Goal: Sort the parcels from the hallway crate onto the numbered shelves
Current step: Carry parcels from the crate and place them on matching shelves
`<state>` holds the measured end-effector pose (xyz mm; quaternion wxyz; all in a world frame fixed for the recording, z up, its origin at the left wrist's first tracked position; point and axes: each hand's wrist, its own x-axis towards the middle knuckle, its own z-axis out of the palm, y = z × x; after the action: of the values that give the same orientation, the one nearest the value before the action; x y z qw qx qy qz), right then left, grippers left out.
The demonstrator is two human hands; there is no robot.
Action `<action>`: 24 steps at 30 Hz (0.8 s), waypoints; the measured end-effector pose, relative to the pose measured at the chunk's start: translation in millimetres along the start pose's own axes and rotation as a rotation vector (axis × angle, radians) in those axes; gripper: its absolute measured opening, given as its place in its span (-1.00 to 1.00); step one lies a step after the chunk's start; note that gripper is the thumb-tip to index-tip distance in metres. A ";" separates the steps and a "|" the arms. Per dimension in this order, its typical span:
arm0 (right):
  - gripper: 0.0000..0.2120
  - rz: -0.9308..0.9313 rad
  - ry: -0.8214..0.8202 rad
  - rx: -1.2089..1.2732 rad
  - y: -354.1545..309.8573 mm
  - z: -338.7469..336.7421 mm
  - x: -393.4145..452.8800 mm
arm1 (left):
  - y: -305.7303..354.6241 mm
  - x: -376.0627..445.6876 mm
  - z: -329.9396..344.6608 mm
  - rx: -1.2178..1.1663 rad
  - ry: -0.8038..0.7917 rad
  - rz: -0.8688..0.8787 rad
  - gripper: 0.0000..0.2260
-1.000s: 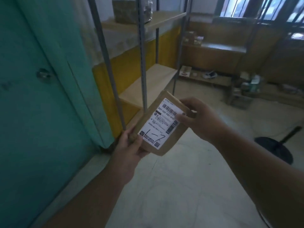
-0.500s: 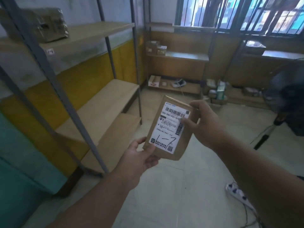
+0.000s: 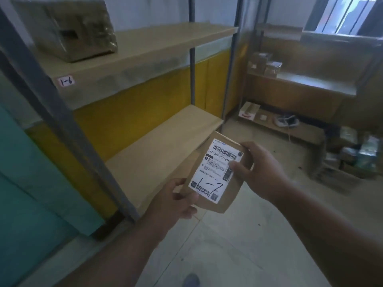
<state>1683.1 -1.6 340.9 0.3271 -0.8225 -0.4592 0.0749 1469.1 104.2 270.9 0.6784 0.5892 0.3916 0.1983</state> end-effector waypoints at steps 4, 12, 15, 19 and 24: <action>-0.54 -0.005 -0.136 -0.051 16.4 -0.4 64.8 | 11.9 57.2 0.0 0.105 0.008 0.036 -0.69; -0.51 -0.088 -0.213 0.065 17.5 46.7 176.2 | 21.5 124.8 -25.2 0.087 0.168 -0.010 -0.70; -0.53 -0.164 -0.350 0.100 13.0 89.2 222.3 | 2.8 135.5 -33.8 0.004 0.331 -0.087 -0.75; -0.56 -0.288 -0.644 0.115 6.8 156.9 272.2 | -19.1 143.8 -29.6 -0.069 0.557 -0.186 -0.61; -0.57 -0.453 -0.943 0.014 -2.1 225.0 308.7 | -32.7 149.3 0.0 -0.139 0.844 -0.376 -0.64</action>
<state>1761.3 353.1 222.6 0.0982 -0.5774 -0.7224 0.3675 1554.6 205.9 195.2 0.5217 0.3289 0.7191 0.3202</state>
